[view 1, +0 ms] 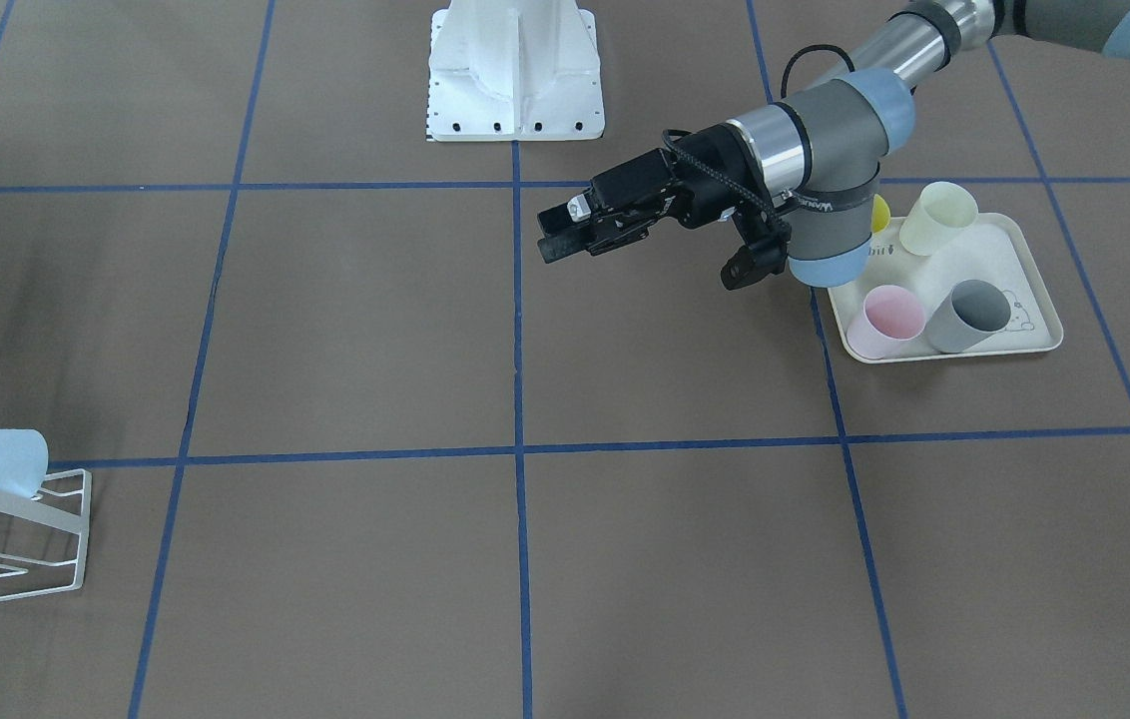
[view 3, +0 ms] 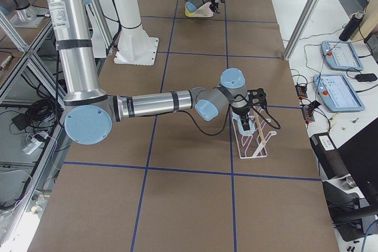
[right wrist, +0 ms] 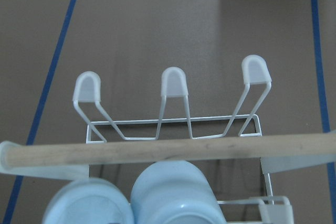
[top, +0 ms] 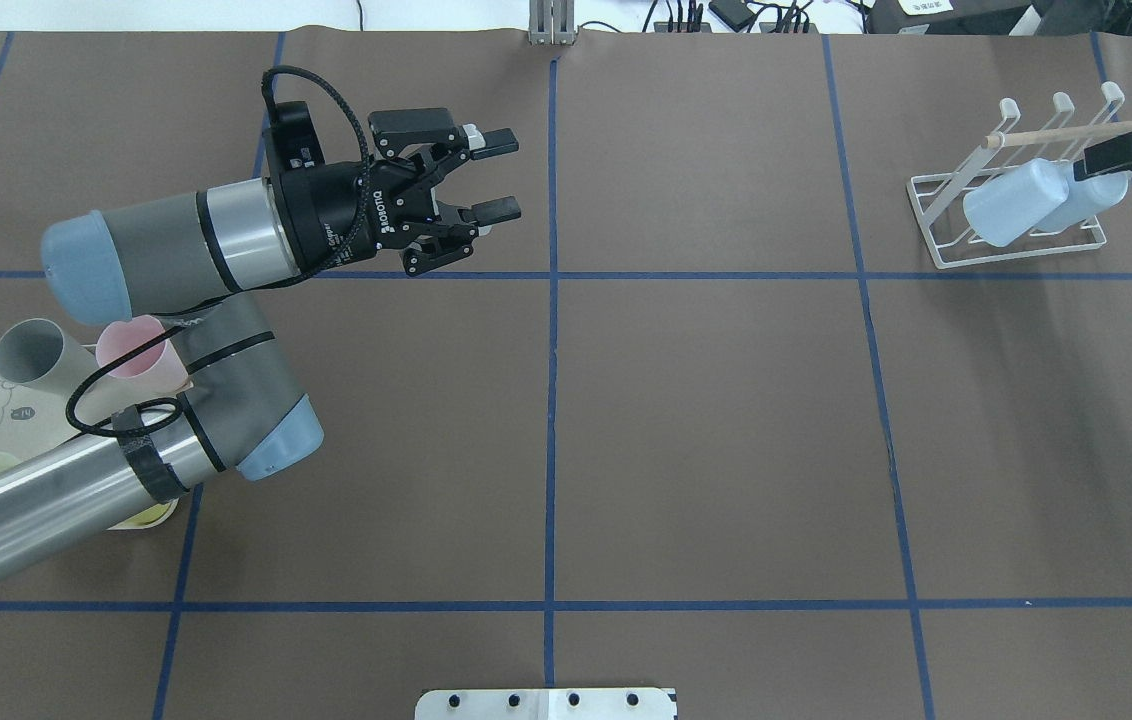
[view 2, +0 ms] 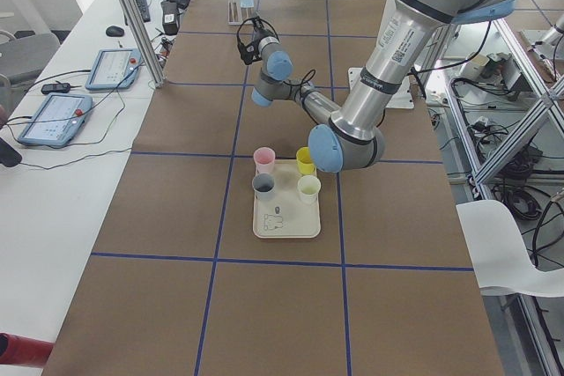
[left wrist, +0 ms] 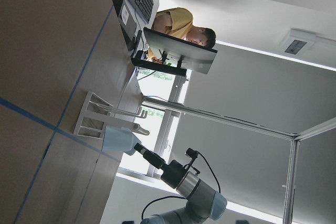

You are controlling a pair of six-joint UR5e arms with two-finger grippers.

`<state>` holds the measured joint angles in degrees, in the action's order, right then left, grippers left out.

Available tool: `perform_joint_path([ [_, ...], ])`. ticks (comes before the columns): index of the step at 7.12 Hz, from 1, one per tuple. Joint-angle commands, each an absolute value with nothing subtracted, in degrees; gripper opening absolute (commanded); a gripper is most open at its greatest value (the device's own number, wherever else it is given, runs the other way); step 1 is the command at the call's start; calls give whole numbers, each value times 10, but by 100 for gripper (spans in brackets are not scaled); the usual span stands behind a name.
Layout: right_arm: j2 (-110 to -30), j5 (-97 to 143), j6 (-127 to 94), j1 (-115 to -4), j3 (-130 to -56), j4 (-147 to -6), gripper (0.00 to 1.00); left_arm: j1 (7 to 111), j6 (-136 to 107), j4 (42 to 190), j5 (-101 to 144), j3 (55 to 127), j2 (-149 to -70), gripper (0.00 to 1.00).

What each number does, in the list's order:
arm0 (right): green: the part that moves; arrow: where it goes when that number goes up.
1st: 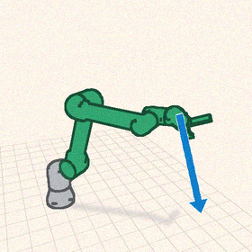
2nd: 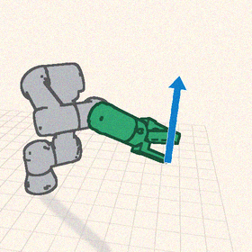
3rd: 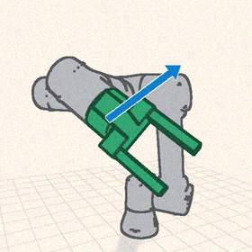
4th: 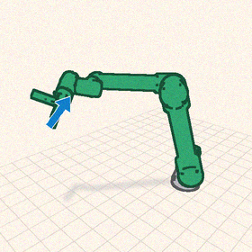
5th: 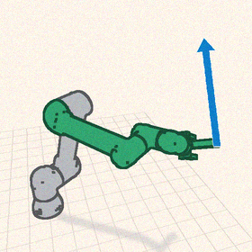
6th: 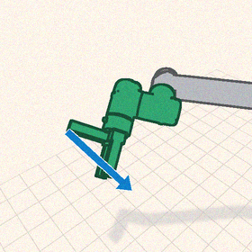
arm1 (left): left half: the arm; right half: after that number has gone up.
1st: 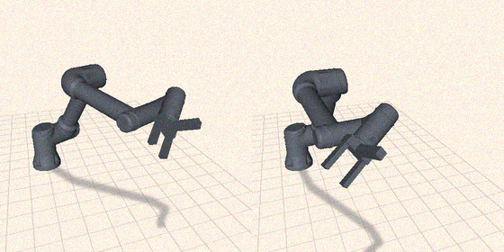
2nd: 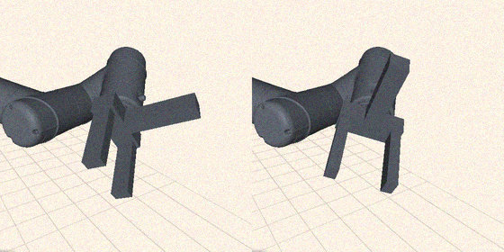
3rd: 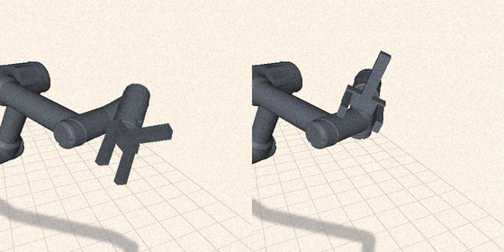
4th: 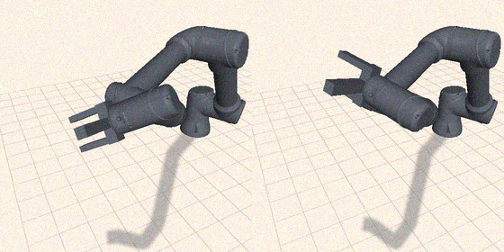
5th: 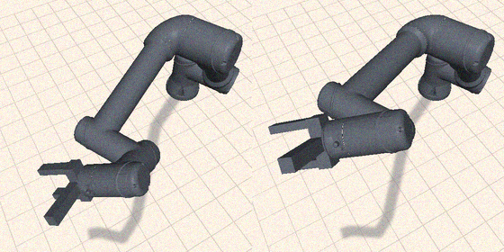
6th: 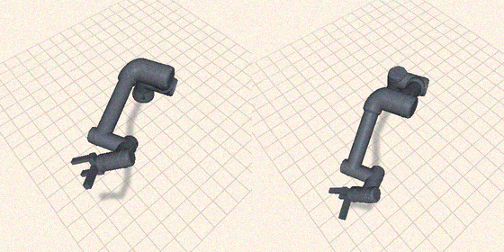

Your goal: Transfer IKEA cup to right arm and place on rack

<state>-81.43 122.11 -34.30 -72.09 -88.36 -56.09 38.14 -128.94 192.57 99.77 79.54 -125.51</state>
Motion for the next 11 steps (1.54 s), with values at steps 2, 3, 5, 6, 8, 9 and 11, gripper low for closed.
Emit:
perform_joint_path([
  [2, -817, 1225, -355, -722, -910, -562, 99, 388, -1283, 1929, 998, 806, -1239, 71],
  [3, -823, 1226, -379, -722, -934, -563, 99, 399, -1225, 1928, 1002, 839, -1198, 70],
  [5, -854, 1230, -422, -722, -991, -562, 99, 436, -1040, 1928, 1007, 925, -1050, 70],
  [6, -873, 1231, -423, -722, -1011, -560, 99, 474, -996, 1923, 1024, 928, -1017, 70],
  [8, -881, 1245, -424, -722, -1015, -559, 99, 615, -807, 1803, 1151, 923, -964, 69],
  [9, -882, 1257, -425, -722, -1015, -558, 99, 644, -675, 1757, 1158, 924, -916, 69],
  [11, -888, 1259, -424, -721, -1015, -557, 99, 648, -466, 1648, 1151, 926, -833, 68],
])
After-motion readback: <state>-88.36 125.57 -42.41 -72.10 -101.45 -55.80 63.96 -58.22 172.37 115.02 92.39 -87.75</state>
